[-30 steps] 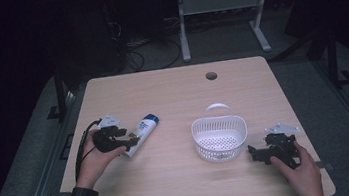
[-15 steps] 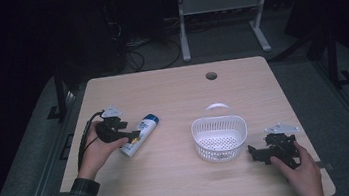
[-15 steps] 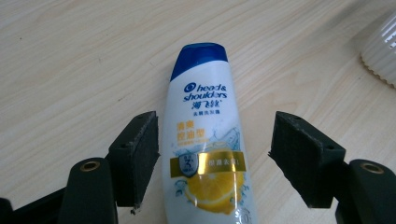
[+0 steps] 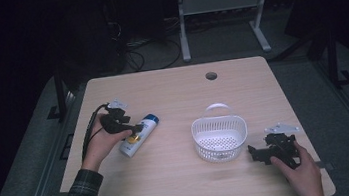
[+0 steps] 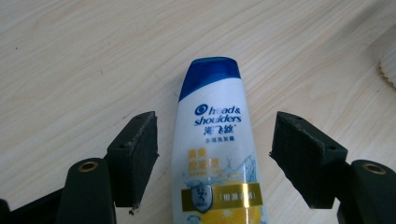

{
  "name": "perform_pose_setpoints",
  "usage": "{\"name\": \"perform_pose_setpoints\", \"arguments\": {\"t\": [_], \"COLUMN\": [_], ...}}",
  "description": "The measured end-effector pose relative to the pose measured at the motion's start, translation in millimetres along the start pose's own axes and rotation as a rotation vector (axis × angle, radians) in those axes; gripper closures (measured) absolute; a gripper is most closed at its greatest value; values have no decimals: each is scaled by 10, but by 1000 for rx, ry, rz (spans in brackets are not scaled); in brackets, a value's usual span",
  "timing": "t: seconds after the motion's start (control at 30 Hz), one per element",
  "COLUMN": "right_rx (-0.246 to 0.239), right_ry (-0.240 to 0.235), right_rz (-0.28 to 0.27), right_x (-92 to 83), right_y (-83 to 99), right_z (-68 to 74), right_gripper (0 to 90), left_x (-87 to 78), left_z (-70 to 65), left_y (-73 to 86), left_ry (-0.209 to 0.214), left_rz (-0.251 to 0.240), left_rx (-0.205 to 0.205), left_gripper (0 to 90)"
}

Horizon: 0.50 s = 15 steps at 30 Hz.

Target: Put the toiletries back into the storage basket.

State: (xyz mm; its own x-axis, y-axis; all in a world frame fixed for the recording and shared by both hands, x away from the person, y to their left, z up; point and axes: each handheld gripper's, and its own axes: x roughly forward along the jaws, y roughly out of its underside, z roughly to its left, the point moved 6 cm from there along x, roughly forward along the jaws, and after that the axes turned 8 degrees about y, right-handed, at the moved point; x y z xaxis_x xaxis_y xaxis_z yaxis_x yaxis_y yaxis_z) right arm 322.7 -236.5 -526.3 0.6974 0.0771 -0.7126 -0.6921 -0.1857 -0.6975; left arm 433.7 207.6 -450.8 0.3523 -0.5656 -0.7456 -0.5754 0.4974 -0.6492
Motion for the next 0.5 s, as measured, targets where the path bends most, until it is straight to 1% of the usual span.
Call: {"name": "perform_pose_setpoints", "arguments": {"t": [0.1, 0.27, 0.33, 0.37, 0.5], "right_rx": [0, 0, 0, 0, 0], "right_ry": [0, 0, 0, 0, 0], "right_rz": [0, 0, 0, 0, 0], "right_x": [0, 0, 0, 0, 0], "right_y": [0, 0, 0, 0, 0], "right_z": [0, 0, 0, 0, 0], "right_gripper": [0, 0, 0, 0, 0], "left_x": [49, 139, 158, 189, 249], "left_z": [9, 14, 14, 27, 46], "left_y": [-56, -106, -117, -137, -188], "left_ry": [3, 5, 6, 3, 8], "left_rz": [5, 37, 40, 49, 53], "left_rx": [-7, 4, 0, -2, -11], "left_gripper": [310, 305, 300, 299, 296]}}
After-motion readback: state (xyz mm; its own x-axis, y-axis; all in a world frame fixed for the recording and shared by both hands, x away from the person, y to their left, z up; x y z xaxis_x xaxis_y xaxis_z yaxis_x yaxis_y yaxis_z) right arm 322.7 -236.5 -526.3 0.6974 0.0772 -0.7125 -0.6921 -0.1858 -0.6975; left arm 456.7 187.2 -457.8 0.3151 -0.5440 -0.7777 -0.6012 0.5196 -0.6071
